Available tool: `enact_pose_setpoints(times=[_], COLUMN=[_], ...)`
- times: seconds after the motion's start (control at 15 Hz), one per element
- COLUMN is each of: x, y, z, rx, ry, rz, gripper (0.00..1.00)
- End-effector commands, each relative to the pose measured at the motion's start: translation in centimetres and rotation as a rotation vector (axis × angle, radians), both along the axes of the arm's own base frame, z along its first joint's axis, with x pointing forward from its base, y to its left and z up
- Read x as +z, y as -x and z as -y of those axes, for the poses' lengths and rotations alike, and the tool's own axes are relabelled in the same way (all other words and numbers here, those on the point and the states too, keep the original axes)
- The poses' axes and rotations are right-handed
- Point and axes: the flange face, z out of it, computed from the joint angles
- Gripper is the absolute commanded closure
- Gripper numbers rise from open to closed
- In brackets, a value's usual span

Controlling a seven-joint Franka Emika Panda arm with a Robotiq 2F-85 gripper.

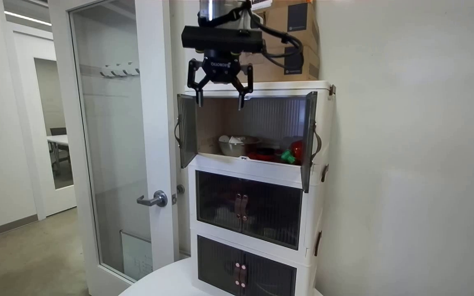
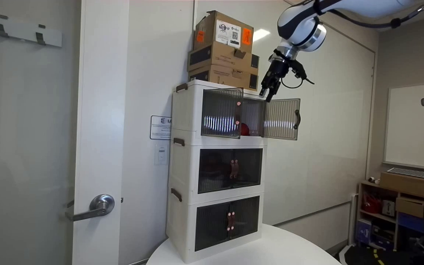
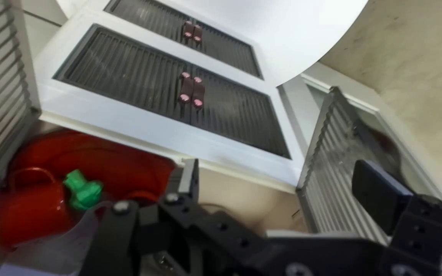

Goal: Open the top left and right cabinet doors

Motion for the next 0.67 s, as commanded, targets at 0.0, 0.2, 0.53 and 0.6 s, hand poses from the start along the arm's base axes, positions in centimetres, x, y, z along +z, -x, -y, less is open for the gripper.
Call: enact_pose_setpoints(times=[0.0, 0.2, 0.53, 0.6], x=[-2.2, -5.7, -9.3, -9.8], y=[6.7, 11.6, 17.1, 17.7], z=[0.3, 1.1, 2.6, 2.9], rx=[0.13, 0.11, -0.105, -0.167], ry=[-0.082, -0.069, 0.036, 0.048], rz=[-0.138, -0.357, -0.557, -0.561], gripper=[0.0, 0.0, 0.0, 0.0])
